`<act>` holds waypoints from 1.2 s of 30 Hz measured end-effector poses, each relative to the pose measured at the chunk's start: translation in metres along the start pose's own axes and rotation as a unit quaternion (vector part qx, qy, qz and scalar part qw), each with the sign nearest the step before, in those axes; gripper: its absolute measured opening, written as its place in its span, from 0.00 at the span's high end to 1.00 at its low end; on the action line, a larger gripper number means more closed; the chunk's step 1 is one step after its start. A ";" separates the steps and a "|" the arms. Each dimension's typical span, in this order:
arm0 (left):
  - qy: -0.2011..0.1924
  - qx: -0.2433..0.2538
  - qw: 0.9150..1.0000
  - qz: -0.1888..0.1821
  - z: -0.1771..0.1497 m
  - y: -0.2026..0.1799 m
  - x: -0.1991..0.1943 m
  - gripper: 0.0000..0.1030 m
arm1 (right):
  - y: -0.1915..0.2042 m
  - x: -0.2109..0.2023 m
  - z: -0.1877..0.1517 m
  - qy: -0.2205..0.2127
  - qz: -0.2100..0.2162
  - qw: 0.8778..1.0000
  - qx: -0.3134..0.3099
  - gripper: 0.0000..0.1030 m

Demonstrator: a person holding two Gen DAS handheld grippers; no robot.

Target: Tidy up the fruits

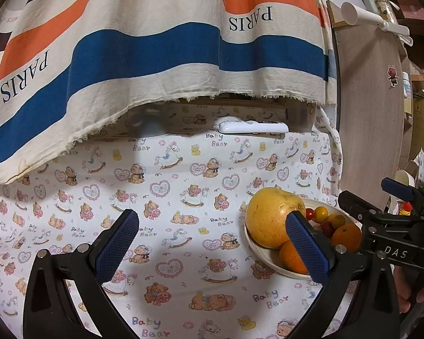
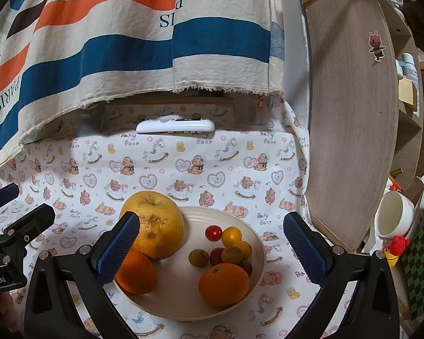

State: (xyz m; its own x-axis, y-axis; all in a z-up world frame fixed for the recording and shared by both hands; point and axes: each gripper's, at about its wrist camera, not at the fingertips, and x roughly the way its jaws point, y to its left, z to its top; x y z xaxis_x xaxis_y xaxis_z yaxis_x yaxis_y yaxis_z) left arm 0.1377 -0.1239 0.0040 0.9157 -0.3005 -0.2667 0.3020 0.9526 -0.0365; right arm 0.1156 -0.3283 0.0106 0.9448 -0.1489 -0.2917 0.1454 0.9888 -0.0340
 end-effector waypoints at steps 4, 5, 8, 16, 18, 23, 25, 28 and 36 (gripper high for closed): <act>0.000 0.000 1.000 0.000 0.000 0.000 0.000 0.00 | 0.000 0.000 0.000 0.000 0.000 1.000 0.000 0.01; 0.000 0.000 1.000 0.000 0.000 0.000 0.000 0.00 | -0.001 0.000 0.000 0.000 0.000 1.000 0.000 0.01; 0.000 0.000 1.000 0.000 0.000 0.000 0.000 0.00 | 0.000 0.001 0.000 0.000 0.000 1.000 0.000 0.01; 0.000 0.000 1.000 0.000 0.000 0.000 0.000 0.00 | -0.001 0.000 0.000 0.001 0.001 1.000 0.000 0.01; 0.001 0.000 1.000 0.000 0.000 0.000 0.000 0.00 | -0.001 0.001 0.000 0.001 0.001 1.000 0.000 0.01; 0.000 0.000 1.000 0.002 0.001 -0.001 0.000 0.00 | -0.001 0.000 0.000 0.001 0.000 1.000 0.000 0.01; 0.000 -0.001 1.000 0.002 0.001 -0.001 0.000 0.00 | -0.001 0.000 0.000 0.001 0.001 1.000 -0.001 0.01; 0.001 0.000 1.000 0.001 0.001 -0.001 0.000 0.00 | -0.003 0.001 0.000 0.003 0.003 1.000 -0.001 0.01; 0.002 0.000 1.000 0.000 0.000 0.000 0.000 0.00 | -0.003 0.001 -0.001 0.004 0.004 1.000 -0.001 0.01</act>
State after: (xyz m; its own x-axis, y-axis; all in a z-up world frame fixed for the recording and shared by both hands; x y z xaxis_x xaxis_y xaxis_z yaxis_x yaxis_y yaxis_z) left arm 0.1376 -0.1240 0.0044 0.9147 -0.3002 -0.2705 0.3019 0.9526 -0.0363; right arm 0.1163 -0.3310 0.0098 0.9434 -0.1418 -0.2997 0.1378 0.9899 -0.0347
